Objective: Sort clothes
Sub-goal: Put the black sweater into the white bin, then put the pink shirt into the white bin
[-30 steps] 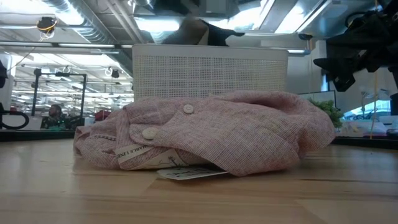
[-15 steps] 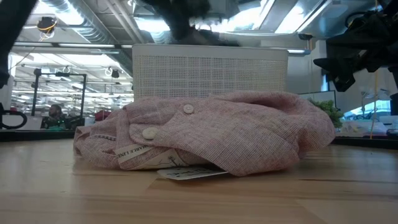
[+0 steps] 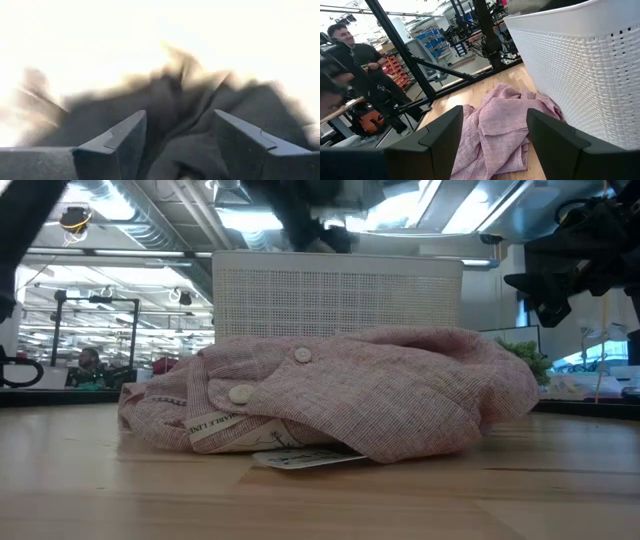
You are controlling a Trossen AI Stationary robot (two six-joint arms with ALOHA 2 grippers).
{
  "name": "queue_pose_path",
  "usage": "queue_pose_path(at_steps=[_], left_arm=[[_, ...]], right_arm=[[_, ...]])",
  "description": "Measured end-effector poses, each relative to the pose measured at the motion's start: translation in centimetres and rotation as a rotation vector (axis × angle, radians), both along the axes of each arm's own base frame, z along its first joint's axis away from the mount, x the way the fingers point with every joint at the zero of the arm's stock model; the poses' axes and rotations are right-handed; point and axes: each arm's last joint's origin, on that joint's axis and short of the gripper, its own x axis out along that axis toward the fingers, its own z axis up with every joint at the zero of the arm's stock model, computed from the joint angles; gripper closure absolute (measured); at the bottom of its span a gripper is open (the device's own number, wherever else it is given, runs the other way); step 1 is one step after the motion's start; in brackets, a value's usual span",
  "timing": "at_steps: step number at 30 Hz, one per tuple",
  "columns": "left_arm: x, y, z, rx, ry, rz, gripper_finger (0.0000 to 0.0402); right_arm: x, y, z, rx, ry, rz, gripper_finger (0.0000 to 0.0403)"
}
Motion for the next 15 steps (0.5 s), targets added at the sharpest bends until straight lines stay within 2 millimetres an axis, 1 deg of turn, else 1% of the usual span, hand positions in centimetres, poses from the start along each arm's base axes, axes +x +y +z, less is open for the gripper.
queue_pose_path(at_steps=[2, 4, 6, 9, 12, 15], left_arm=[[-1.0, -1.5, 3.8, 0.069, -0.083, -0.024, 0.0180], [-2.3, -3.3, 6.7, 0.137, -0.138, -0.047, 0.0180], [-3.7, -5.1, 9.0, 0.193, -0.174, -0.067, 0.0180], [-6.5, -8.0, 12.3, 0.260, -0.240, -0.123, 0.0180], [-8.8, -11.0, 14.1, 0.274, -0.267, -0.208, 0.0180], [-9.7, -13.9, 14.3, 0.253, -0.237, -0.310, 0.0180]], right_arm=[[0.0, 0.0, 0.0, 0.000, -0.001, 0.000, 0.0166], [0.0, 0.0, 0.0, 0.000, 0.000, 0.000, 0.0166], [0.0, 0.0, 0.0, 0.000, 0.001, 0.000, 0.0166], [0.0, 0.0, 0.0, 0.000, 0.001, 0.000, 0.0166], [0.0, 0.0, 0.0, 0.000, 0.000, 0.000, 0.0166], [0.0, 0.0, 0.0, 0.000, 0.000, 0.000, 0.0166]])
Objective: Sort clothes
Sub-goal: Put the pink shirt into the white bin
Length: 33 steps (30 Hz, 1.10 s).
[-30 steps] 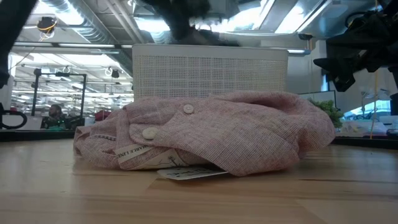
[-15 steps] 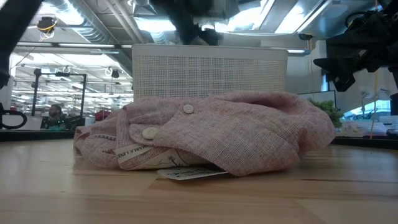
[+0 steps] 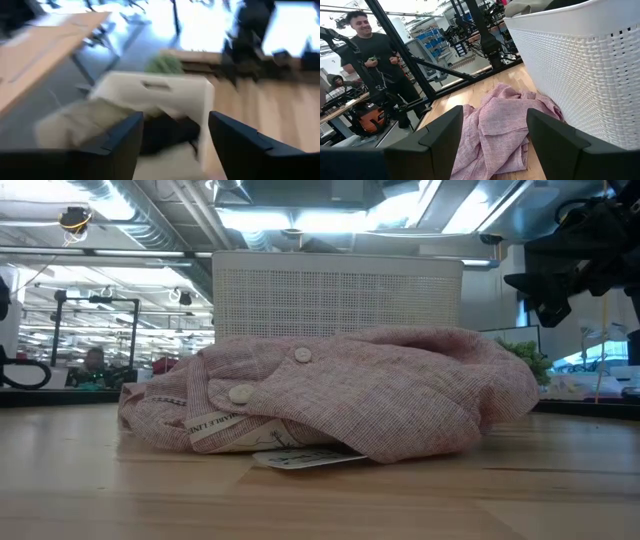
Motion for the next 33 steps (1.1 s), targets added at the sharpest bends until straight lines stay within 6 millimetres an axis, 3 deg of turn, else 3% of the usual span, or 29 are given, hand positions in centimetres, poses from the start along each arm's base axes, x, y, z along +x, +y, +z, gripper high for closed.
queue_pose_path(at_steps=[5, 8, 15, 18, 22, 27, 30, 33], left_arm=[[-0.9, -5.1, -1.4, 0.054, 0.177, -0.204, 0.0180], [-1.4, -7.9, -3.2, 0.075, 0.260, -0.305, 0.0180], [-2.4, -13.9, -9.1, 0.044, 0.323, -0.398, 0.0180], [-3.0, -16.1, -13.0, 0.022, 0.381, -0.427, 0.0180], [-3.5, -17.2, -17.8, -0.021, 0.408, -0.397, 0.0180], [-3.5, -17.1, -22.8, -0.033, 0.406, -0.378, 0.0180], [-3.1, -16.5, -24.4, -0.026, 0.404, -0.375, 0.0180], [-2.1, -15.6, -24.3, -0.048, 0.367, -0.369, 0.0180]], right_arm=[[0.0, 0.0, 0.0, 0.000, -0.001, 0.000, 0.0166], [0.0, 0.0, 0.0, 0.000, 0.000, 0.000, 0.0166], [0.0, 0.0, 0.0, 0.000, 0.000, 0.000, 0.0166], [0.0, 0.0, 0.0, 0.000, 0.000, 0.000, 0.0166], [0.0, 0.0, 0.0, 0.000, 0.000, 0.000, 0.0166], [0.0, 0.0, 0.0, 0.000, 0.000, 0.000, 0.0166], [0.0, 0.0, 0.0, 0.000, 0.000, 0.000, 0.0166], [0.0, 0.0, 0.0, 0.000, 0.000, 0.000, 0.0166]])
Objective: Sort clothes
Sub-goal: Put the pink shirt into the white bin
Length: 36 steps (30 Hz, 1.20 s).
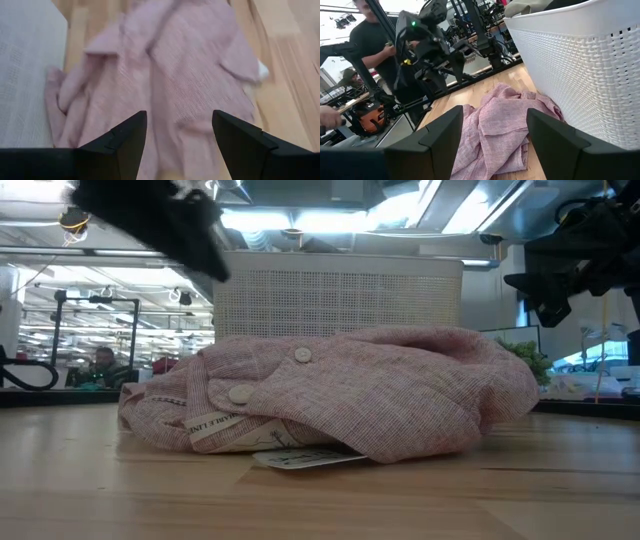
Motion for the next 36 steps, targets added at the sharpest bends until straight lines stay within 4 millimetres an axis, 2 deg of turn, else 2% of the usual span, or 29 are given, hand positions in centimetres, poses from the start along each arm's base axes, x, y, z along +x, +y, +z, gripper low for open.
queue_pose_path(at_steps=[4, 10, 17, 29, 33, 36], left_arm=[[1.2, 1.6, 0.2, -0.070, -0.022, 0.035, 0.0180], [3.5, 2.8, -1.5, -0.121, -0.013, 0.046, 0.0180], [5.4, 2.8, -5.0, -0.132, 0.051, 0.028, 0.0180], [6.8, 3.0, -11.3, -0.069, 0.202, 0.087, 0.0180], [7.3, 3.1, -12.5, -0.067, 0.192, 0.096, 0.0182], [7.5, 3.0, -12.8, -0.054, 0.187, 0.080, 0.0204]], right_arm=[[0.0, 0.0, 0.0, 0.000, 0.000, 0.000, 0.0166], [0.0, 0.0, 0.0, 0.000, 0.000, 0.000, 0.0166], [0.0, 0.0, 0.0, 0.000, 0.000, -0.001, 0.0166], [0.0, 0.0, 0.0, 0.000, 0.000, -0.001, 0.0166], [0.0, 0.0, 0.0, 0.000, 0.000, 0.000, 0.0166], [0.0, 0.0, 0.0, 0.000, 0.000, 0.000, 0.0166]])
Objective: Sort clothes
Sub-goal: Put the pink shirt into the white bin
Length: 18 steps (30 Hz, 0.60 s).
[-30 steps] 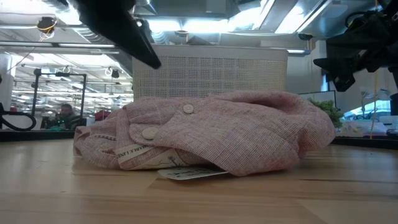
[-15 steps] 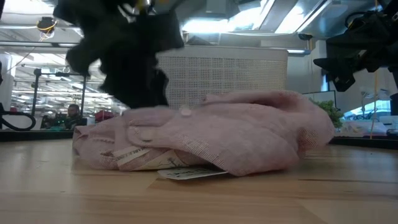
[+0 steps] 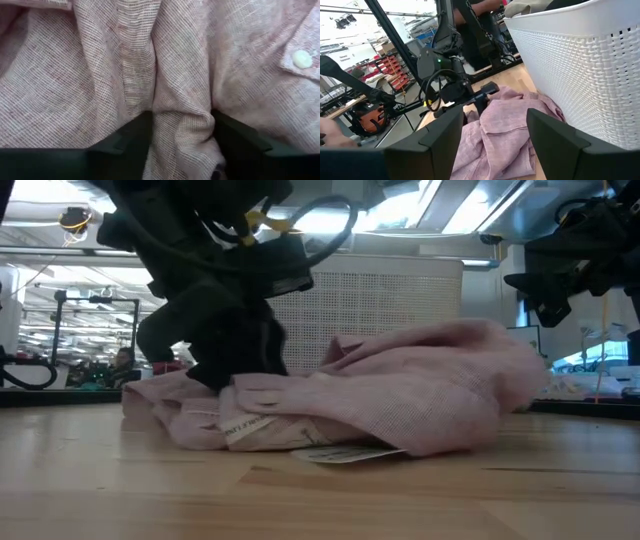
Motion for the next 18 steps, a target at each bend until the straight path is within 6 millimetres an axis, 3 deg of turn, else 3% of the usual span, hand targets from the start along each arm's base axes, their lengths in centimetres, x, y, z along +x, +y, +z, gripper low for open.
queue_pose_path(at_steps=[8, 10, 14, 18], left_arm=[[0.1, -0.2, 0.0, 0.003, -0.021, -0.029, 0.0369], [0.0, -0.5, 0.5, 0.000, -0.027, -0.038, 0.0372], [-0.7, -0.9, 3.2, 0.051, -0.076, -0.064, 0.0371], [-1.2, -1.0, 8.1, 0.166, -0.202, -0.065, 0.0372]], right_arm=[[0.0, 0.0, 0.0, 0.000, 0.000, 0.000, 0.0166], [0.0, 0.0, 0.0, 0.000, 0.000, -0.001, 0.0166], [0.0, 0.0, 0.0, 0.000, 0.000, -0.001, 0.0166], [0.0, 0.0, 0.0, 0.000, 0.000, -0.001, 0.0166]])
